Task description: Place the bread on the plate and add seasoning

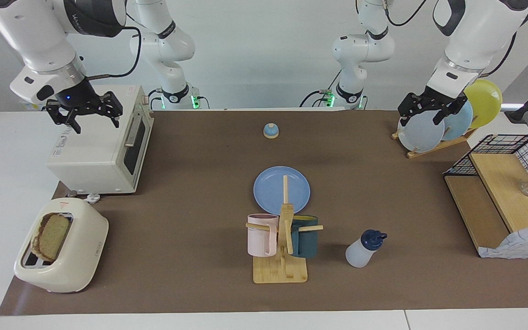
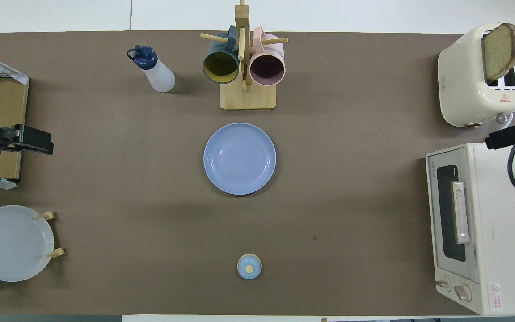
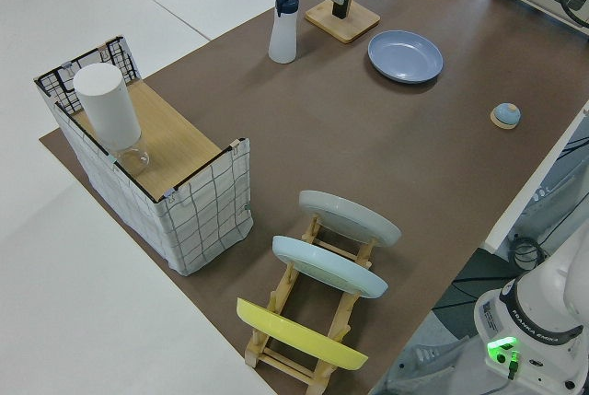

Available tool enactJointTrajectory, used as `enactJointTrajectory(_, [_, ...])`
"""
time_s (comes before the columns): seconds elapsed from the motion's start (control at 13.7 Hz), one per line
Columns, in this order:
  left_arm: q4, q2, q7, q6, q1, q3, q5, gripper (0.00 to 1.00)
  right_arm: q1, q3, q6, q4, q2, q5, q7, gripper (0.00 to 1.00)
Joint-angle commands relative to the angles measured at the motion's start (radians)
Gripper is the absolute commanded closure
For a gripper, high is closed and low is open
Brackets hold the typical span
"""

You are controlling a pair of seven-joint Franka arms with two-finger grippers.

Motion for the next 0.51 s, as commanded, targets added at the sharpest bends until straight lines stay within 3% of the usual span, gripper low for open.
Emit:
enactJointTrajectory(0.0, [-0.003,-0.011,0.003,-0.005,0.006,-0.005,0.011,0.0,-0.014,0.007,0.004,0.012,0.008,0.009,0.01,0.0])
enactJointTrajectory(0.44, [-0.003,-0.011,0.003,-0.017,0.004,-0.003,0.012,0.0,-0.012,0.007,0.006,0.011,0.008,0.011,0.013,0.0])
